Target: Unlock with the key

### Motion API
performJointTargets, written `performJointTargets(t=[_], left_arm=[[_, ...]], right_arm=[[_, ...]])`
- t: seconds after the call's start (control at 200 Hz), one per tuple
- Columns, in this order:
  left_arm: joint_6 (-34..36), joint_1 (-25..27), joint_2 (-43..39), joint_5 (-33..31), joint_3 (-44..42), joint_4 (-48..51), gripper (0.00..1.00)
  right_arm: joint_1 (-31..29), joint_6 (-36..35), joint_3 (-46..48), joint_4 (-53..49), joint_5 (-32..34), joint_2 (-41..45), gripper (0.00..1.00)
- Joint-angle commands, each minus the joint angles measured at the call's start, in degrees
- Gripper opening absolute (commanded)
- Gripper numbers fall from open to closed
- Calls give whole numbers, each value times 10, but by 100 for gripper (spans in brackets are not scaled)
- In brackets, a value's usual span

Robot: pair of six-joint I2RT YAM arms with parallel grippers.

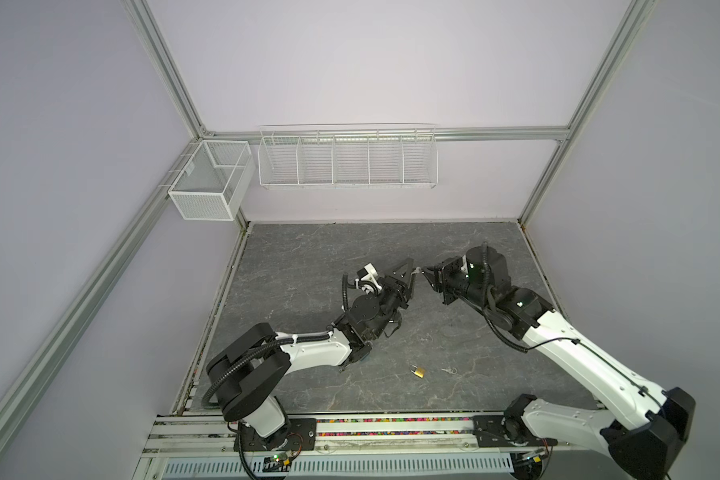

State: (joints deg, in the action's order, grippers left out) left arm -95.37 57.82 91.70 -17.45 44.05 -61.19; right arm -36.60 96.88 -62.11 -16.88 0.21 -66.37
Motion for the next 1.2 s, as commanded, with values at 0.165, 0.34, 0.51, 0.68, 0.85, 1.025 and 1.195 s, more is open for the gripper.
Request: performJointTargets(t=[0.165, 0.34, 0.51, 0.68, 0.85, 1.025, 1.195], left_arm=[[2, 4, -17, -12, -4, 5, 32], [5, 4, -22, -14, -5, 19, 28], [7, 4, -31, -14, -4, 40, 25], [10, 4, -37, -14, 0, 61, 22], [10, 4, -39, -13, 1, 74, 19], [6, 4, -42, -12, 6, 91, 15], [6, 4, -45, -13, 7, 96, 11]], right_arm=[[-4, 63, 10, -7, 9, 12, 7], [-3, 62, 12, -9, 10, 12, 6], [-4, 62, 9, -8, 8, 12, 6], [-4, 61, 6, -5, 3, 10, 7], [-6, 59, 3, -3, 2, 9, 6], [-8, 58, 2, -1, 1, 7, 7], [-9, 58, 2, -3, 2, 9, 7]])
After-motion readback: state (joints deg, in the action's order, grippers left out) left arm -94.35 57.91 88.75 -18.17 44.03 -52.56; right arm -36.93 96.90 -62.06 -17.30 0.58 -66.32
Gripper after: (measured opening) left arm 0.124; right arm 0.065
